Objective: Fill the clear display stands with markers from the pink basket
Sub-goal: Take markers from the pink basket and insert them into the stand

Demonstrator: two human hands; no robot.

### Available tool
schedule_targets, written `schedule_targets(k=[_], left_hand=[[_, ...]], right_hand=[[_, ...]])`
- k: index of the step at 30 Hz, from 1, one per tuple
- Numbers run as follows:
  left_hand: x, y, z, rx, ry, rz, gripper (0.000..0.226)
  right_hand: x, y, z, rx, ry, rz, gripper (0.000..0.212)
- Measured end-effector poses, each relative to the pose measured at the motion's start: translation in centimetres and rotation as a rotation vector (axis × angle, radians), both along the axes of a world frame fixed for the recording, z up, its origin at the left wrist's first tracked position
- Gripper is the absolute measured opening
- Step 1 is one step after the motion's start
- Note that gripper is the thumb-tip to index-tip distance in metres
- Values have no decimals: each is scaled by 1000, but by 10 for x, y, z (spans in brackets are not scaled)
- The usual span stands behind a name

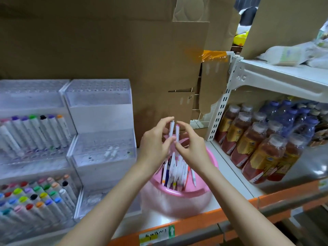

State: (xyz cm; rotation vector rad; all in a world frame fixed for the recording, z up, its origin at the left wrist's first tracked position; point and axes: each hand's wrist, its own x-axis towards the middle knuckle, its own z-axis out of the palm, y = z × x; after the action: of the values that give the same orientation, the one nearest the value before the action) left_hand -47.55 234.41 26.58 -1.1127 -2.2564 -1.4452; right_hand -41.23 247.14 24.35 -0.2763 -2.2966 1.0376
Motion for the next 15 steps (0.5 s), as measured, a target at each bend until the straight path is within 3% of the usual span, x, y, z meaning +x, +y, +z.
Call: schedule_targets(k=[5,15], left_hand=[[-9,-45,44,55,53,88,47],[-47,-166,67,119,68,258,45]], right_hand=[[-24,-35,33,-52,128,86,56],[-70,-149,78,-53,240,299,51]])
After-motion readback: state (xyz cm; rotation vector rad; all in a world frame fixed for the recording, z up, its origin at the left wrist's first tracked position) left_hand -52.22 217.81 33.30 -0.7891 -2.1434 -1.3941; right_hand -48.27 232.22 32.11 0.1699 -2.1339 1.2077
